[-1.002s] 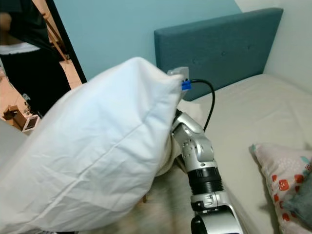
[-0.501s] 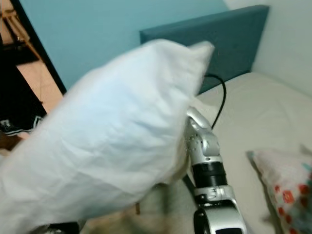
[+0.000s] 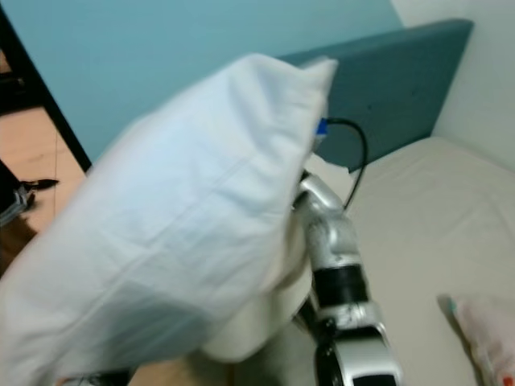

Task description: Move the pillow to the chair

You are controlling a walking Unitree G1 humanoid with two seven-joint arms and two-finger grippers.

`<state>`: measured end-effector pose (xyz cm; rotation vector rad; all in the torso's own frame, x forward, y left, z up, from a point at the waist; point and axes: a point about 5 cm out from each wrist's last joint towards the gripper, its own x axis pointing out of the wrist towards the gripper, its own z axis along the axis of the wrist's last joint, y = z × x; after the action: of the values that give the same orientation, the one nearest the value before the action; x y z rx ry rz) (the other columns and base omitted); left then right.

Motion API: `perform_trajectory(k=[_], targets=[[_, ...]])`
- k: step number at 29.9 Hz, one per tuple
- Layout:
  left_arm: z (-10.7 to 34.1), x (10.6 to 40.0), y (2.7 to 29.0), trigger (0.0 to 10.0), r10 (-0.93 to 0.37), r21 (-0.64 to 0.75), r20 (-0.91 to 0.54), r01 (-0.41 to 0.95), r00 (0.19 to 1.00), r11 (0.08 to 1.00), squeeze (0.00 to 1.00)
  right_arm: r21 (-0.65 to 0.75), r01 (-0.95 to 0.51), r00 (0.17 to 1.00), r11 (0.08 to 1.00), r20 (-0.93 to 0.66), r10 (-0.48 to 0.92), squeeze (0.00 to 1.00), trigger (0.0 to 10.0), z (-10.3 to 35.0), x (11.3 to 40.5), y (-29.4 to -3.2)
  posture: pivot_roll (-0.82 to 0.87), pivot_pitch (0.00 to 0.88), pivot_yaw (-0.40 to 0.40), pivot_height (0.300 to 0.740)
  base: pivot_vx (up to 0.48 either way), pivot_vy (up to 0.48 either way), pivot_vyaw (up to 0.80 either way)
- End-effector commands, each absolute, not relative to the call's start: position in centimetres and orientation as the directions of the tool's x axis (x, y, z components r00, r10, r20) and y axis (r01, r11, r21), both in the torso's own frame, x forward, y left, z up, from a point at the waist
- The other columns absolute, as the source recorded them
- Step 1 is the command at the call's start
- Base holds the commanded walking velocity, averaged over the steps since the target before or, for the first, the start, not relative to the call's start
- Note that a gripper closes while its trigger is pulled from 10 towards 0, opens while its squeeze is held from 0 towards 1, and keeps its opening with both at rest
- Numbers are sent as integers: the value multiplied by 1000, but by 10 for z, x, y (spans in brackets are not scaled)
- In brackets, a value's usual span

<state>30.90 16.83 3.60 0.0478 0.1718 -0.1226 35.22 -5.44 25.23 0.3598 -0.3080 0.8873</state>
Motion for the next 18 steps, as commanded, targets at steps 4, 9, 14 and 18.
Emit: perform_trajectory(k=[4,9,14,18], targets=[[53,321,171,10000,-33,86,-104,42,994,995,0,134,-820,556,557,420,717,0,10000,255,347,-51,-156,63,35,740,0,0,0],[43,318,190,10000,100,158,-201,-68,975,985,0,22,-756,654,654,47,755,0,10000,206,358,-40,-151,67,33,735,0,0,0],[20,305,185,10000,63,157,-342,-9,938,988,0,5,-610,790,793,-74,608,0,10000,190,374,-63,-154,74,34,715,0,0,0],[13,301,185,10000,77,174,-384,-10,920,985,0,6,-587,799,809,-157,581,0,10000,179,375,-69,-156,80,34,695,0,0,0]])
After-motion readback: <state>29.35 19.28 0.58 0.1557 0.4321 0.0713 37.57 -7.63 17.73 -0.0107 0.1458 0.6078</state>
